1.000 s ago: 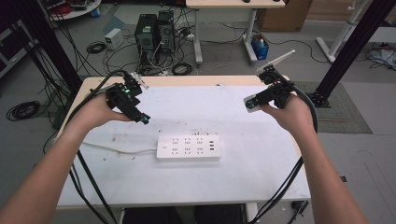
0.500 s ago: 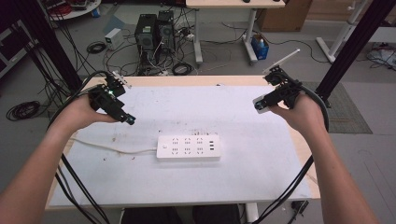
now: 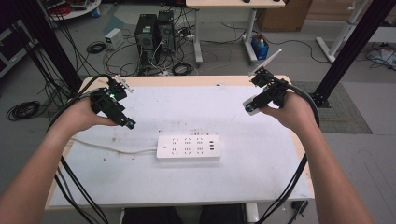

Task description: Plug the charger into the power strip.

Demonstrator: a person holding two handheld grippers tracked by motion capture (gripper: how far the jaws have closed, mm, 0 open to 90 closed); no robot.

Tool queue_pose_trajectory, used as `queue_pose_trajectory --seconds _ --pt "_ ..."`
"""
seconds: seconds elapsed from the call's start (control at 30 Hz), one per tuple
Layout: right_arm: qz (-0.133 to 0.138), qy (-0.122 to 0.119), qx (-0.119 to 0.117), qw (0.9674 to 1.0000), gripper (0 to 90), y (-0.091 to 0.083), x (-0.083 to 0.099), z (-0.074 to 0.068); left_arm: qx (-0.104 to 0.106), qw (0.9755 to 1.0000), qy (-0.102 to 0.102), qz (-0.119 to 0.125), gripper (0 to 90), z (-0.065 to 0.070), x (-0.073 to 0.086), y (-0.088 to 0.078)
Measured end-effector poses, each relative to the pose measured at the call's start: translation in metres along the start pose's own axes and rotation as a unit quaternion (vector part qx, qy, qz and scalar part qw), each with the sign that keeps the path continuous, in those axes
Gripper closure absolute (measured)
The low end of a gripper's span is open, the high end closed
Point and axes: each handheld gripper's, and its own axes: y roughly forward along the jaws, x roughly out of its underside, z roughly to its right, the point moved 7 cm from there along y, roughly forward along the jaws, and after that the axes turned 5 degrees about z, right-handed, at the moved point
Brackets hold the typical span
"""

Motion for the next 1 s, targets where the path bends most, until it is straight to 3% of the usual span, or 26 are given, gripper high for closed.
queue_pose_trajectory --seconds 0.3,0.57,0.77,0.83,0.87,0.93,0.97,1.0 --pt "-0.023 -0.06 -0.019 0.9978 62.0 0.019 -0.009 -0.019 0.005 0.9999 0.015 0.004 25.0 0.007 -0.006 -0.001" --pt "-0.05 -0.124 -0.048 0.9898 62.0 0.047 -0.019 -0.042 0.023 0.999 0.038 0.0 24.9 0.021 -0.008 0.002" --pt "-0.071 -0.182 -0.078 0.9777 62.0 0.07 -0.023 -0.062 0.038 0.998 0.049 0.001 24.9 0.03 -0.009 0.003" --pt "-0.077 -0.202 -0.083 0.9729 62.0 0.078 -0.024 -0.068 0.038 0.998 0.051 0.001 24.9 0.031 -0.009 0.003" --pt "-0.082 -0.217 -0.089 0.9685 62.0 0.084 -0.024 -0.072 0.038 0.9979 0.052 0.002 24.9 0.032 -0.009 0.003" --pt "-0.094 -0.233 -0.095 0.9633 62.0 0.093 -0.023 -0.081 0.043 0.9974 0.058 -0.001 24.9 0.034 -0.008 0.003" --pt "-0.094 -0.233 -0.095 0.9633 62.0 0.093 -0.023 -0.081 0.043 0.9974 0.058 -0.001 24.9 0.034 -0.008 0.003" --pt "-0.102 -0.243 -0.096 0.9599 62.0 0.097 -0.023 -0.084 0.046 0.9967 0.066 -0.008 24.9 0.035 -0.006 0.003"
